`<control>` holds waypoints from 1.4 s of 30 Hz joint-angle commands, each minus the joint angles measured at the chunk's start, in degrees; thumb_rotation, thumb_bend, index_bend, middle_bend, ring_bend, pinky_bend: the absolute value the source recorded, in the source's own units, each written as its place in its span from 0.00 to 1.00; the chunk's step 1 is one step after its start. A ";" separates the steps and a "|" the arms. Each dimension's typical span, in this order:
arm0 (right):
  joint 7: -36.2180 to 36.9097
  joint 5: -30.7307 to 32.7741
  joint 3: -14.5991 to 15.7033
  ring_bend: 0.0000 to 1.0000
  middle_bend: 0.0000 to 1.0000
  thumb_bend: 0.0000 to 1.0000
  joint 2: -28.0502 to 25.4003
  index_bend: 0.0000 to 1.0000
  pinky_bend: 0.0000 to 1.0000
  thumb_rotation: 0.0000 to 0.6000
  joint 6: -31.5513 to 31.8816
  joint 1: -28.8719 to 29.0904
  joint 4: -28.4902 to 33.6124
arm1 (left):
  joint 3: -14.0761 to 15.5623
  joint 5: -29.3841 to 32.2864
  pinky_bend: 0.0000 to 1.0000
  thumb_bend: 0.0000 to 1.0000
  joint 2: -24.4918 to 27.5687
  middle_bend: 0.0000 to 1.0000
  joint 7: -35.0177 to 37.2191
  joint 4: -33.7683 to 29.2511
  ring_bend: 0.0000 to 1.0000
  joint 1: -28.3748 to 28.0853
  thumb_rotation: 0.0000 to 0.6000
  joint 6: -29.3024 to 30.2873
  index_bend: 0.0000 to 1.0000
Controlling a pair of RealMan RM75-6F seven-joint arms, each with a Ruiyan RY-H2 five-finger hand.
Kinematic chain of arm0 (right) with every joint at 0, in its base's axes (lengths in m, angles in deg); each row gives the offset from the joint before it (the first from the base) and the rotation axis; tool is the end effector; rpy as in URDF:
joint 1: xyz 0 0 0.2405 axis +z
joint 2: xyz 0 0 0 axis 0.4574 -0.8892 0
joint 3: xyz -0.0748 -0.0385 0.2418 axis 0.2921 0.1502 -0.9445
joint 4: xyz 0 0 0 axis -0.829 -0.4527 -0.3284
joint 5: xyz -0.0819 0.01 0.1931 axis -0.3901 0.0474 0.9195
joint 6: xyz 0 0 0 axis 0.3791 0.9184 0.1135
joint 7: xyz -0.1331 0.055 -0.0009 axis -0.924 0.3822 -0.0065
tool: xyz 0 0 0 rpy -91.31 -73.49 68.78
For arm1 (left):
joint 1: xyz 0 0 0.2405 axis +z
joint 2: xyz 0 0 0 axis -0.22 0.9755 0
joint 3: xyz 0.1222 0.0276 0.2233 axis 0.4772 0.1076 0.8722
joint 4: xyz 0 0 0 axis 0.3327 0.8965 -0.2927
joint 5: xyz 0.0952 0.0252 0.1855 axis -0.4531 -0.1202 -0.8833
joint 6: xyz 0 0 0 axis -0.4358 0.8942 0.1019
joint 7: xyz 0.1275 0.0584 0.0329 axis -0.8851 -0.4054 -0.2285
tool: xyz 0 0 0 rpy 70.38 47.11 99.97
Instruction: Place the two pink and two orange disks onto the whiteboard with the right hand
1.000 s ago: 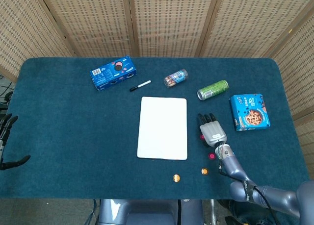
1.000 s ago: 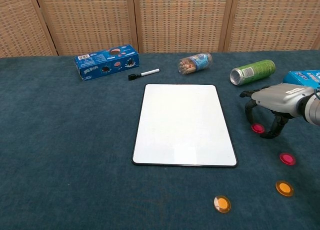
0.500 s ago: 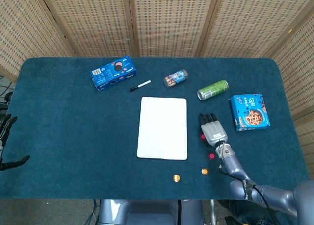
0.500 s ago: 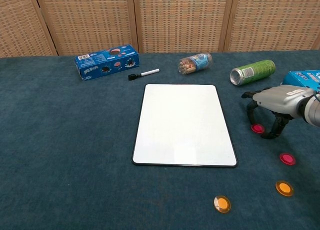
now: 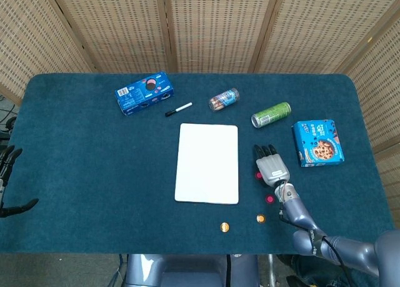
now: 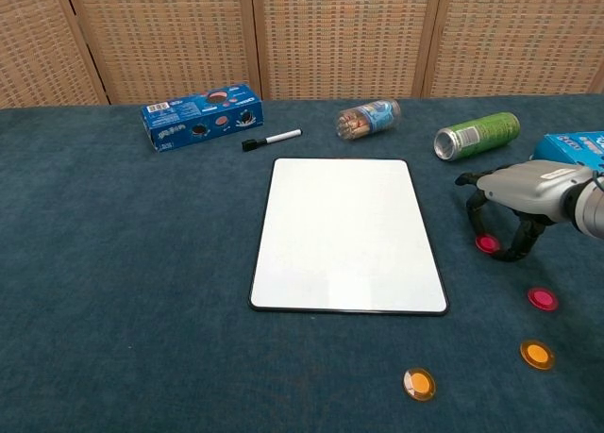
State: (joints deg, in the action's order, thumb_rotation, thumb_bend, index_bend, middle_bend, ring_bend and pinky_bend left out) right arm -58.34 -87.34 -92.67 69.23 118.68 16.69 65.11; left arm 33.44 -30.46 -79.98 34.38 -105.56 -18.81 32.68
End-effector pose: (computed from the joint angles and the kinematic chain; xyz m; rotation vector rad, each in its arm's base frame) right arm -0.2182 -0.3506 -0.0210 1.8781 -0.8759 0.4659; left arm -0.2803 0.1848 0.2039 -1.3689 -0.9631 -0.8749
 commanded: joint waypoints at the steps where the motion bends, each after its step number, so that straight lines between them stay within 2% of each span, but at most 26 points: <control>1: 0.41 -0.04 -0.68 0.00 0.00 0.36 -0.39 0.54 0.00 1.00 0.18 0.21 0.85 | 0.00 0.02 0.00 0.00 -0.01 0.00 -0.03 -0.03 0.00 -0.03 1.00 -0.05 0.00; 7: 0.05 1.39 -3.68 0.00 0.00 0.36 -2.60 0.54 0.00 1.00 0.32 2.20 6.50 | -0.12 0.25 0.00 0.00 0.13 0.00 0.23 -0.07 0.00 -0.13 1.00 -0.21 0.00; 11: -5.33 4.85 -6.49 0.00 0.00 0.36 -3.25 0.54 0.00 1.00 1.53 6.61 12.36 | -0.47 0.89 0.00 0.00 0.56 0.00 1.19 -0.05 0.00 -0.40 1.00 -0.70 0.00; 14: -10.36 9.33 -8.07 0.00 0.00 0.36 -1.63 0.54 0.00 1.00 3.13 10.40 14.17 | -0.64 1.21 0.00 0.00 0.86 0.00 1.83 0.07 0.00 -0.70 1.00 -1.28 0.00; 20: -20.15 20.85 -11.10 0.00 0.00 0.36 3.97 0.54 0.00 1.00 6.78 19.03 12.41 | -0.86 1.87 0.00 0.00 1.33 0.00 3.37 0.86 0.00 -1.52 1.00 -3.04 0.00; 26: -25.72 29.06 -13.71 0.00 0.00 0.36 9.57 0.52 0.00 1.00 10.34 25.30 8.13 | -1.00 2.42 0.00 0.00 1.65 0.00 4.24 1.30 0.00 -2.35 1.00 -4.68 0.00; 27: -26.21 29.94 -14.27 0.00 0.00 0.32 10.30 0.46 0.00 1.00 11.06 26.05 7.51 | -1.00 2.59 0.00 0.00 1.71 0.00 4.27 1.29 0.00 -2.46 1.00 -4.96 0.00; 30: -27.93 32.41 -15.26 0.00 0.00 0.06 11.35 0.12 0.00 1.00 13.47 27.58 6.84 | -0.96 2.63 0.00 0.00 1.88 0.00 4.53 1.21 0.00 -2.53 1.00 -5.14 0.00; 32: -28.34 32.70 -15.27 0.00 0.00 0.00 11.21 0.01 0.00 1.00 14.17 27.75 7.21 | -0.95 2.45 0.00 0.00 1.95 0.00 4.76 1.21 0.00 -2.49 1.00 -5.02 0.00; 37: -25.56 28.26 -12.18 0.00 0.00 0.02 5.58 0.02 0.00 1.00 16.12 23.84 15.29 | -0.56 1.81 0.00 0.00 2.04 0.00 5.34 1.60 0.00 -2.28 1.00 -4.87 0.00; 40: -21.97 24.52 -9.85 0.00 0.00 0.09 1.34 0.14 0.00 1.00 15.91 20.38 20.51 | -0.39 1.37 0.00 0.00 2.05 0.00 5.34 1.51 0.00 -2.16 1.00 -4.60 0.00; 42: -19.65 21.31 -7.74 0.00 0.00 0.18 -1.40 0.26 0.00 1.00 15.93 17.99 23.14 | -0.22 0.95 0.00 0.00 2.01 0.00 5.24 1.43 0.00 -2.05 1.00 -4.36 0.00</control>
State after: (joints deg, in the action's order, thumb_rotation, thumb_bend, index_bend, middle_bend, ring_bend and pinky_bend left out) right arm -81.61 -61.66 -103.48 72.00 134.36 38.35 84.03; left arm 33.13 -29.34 -77.95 39.67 -104.09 -20.92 28.20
